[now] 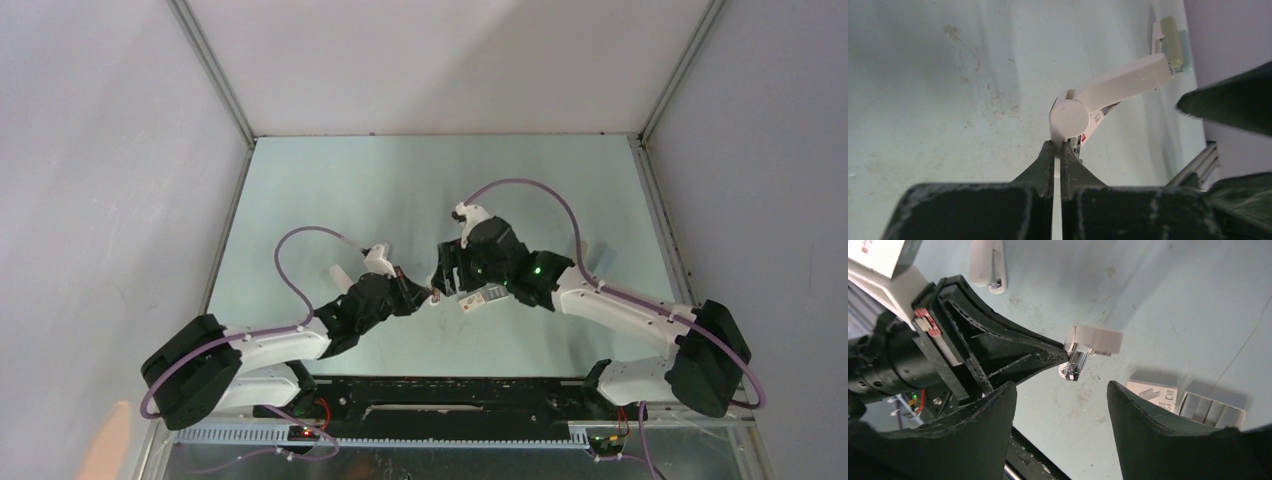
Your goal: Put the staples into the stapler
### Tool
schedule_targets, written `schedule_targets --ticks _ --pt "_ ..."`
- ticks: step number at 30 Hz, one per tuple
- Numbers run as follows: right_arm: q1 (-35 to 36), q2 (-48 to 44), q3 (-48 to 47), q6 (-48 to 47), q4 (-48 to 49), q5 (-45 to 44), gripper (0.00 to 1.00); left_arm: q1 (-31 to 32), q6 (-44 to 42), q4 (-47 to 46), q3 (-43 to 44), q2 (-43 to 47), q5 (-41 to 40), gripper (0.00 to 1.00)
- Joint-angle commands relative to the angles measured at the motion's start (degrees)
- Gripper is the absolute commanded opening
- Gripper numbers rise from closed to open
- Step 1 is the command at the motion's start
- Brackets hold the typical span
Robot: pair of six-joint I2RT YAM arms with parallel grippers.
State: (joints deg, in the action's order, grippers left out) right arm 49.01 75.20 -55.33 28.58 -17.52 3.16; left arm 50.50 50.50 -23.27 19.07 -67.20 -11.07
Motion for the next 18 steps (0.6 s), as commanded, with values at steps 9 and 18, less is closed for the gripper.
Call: schedule_targets --ticks 9,18 --pt "5.37 4.27 9.64 10.42 23.7 -19.16 0.65 -2.64 9.47 -12.19 -2.45 -2.96 9.58 0.0" --pt "6.79 8.33 9.98 12.29 25.94 -19.35 0.6 -3.77 10.69 -10.92 -2.44 -1.57 8.53 0.0"
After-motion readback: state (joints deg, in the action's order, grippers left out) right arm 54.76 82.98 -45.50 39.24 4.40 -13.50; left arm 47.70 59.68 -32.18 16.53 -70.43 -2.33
